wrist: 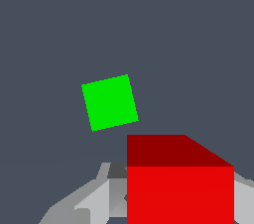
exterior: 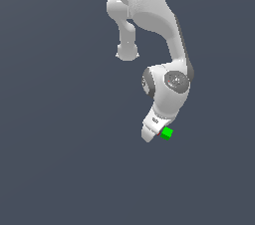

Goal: Stack the red cube on top of the green cube.

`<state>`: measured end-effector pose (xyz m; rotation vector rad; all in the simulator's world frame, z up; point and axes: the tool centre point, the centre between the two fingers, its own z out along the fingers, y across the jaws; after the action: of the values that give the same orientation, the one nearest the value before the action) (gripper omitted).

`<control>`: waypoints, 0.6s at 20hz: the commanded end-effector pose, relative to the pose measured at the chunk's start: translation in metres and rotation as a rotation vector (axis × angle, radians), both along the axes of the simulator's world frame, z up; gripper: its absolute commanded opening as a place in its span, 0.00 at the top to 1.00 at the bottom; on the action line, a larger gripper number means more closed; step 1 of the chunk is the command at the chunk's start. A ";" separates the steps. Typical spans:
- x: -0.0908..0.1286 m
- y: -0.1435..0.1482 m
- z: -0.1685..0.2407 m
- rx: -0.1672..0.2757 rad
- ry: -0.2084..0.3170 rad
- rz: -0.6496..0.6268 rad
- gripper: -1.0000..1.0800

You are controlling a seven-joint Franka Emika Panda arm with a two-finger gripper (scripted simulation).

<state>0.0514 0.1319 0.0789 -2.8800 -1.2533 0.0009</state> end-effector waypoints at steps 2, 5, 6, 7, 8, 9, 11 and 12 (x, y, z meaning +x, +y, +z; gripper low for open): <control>0.001 0.029 -0.009 0.000 -0.001 -0.001 1.00; 0.002 0.045 -0.015 0.000 -0.001 -0.001 1.00; 0.002 0.048 -0.016 0.000 -0.001 -0.001 1.00; 0.002 0.051 -0.017 0.000 -0.001 -0.001 1.00; 0.003 0.053 -0.017 0.000 -0.001 -0.001 1.00; 0.003 0.053 -0.017 0.000 -0.001 -0.001 1.00; 0.003 0.053 -0.017 0.000 -0.001 -0.001 1.00; 0.003 0.053 -0.017 0.000 -0.001 -0.001 0.04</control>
<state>0.0537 0.1856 0.0612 -2.8798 -1.2536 0.0008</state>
